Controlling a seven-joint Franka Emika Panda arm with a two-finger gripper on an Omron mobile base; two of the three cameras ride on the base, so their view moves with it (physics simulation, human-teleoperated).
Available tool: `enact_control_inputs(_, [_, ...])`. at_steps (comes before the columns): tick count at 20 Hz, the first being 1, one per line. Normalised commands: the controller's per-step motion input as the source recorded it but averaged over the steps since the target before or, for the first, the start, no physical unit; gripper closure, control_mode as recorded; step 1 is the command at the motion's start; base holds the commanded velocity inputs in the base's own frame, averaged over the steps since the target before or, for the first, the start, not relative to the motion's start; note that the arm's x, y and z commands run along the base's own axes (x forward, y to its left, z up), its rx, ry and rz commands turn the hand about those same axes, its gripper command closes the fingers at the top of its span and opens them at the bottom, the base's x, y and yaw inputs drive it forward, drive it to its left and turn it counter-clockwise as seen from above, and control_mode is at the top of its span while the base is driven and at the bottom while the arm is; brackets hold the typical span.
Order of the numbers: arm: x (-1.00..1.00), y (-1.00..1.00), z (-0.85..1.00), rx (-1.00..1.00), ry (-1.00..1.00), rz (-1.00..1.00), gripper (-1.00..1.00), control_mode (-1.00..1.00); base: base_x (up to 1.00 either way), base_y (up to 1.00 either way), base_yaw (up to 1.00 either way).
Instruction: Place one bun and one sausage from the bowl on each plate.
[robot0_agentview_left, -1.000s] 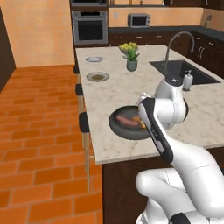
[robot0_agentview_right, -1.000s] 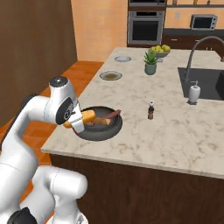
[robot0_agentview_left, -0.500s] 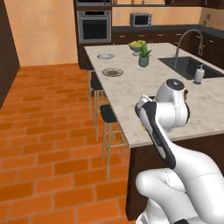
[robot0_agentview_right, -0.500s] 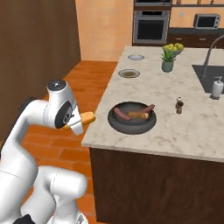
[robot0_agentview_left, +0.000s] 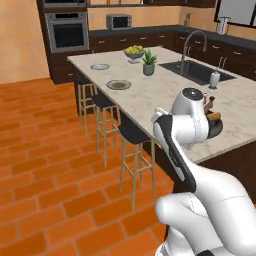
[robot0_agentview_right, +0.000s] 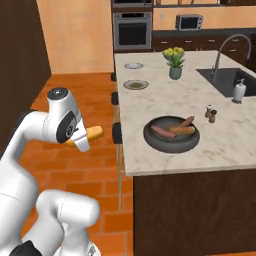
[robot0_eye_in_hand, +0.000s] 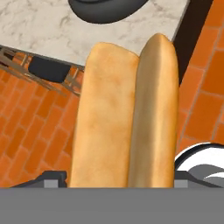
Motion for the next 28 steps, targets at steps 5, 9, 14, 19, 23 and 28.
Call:
enact_control_inputs(5, [0.00,0.00,0.00,0.00,0.00,0.00,1.00,1.00,0.74,0.99,-0.56])
enact_control_inputs(9, [0.00,0.00,0.00,0.00,0.00,0.00,1.00,1.00,0.80,1.00,-0.50])
enact_control_inputs(14, [0.00,0.00,0.00,0.00,0.00,0.00,1.00,1.00,0.86,1.00,-0.48])
enact_control_inputs(19, [0.00,0.00,0.00,0.00,0.00,0.00,1.00,1.00,0.66,1.00,-0.45])
enact_control_inputs(23, [0.00,0.00,0.00,0.00,0.00,0.00,1.00,1.00,0.33,1.00,-0.37])
enact_control_inputs(28, [0.00,0.00,0.00,0.00,0.00,0.00,1.00,1.00,0.27,1.00,-0.38])
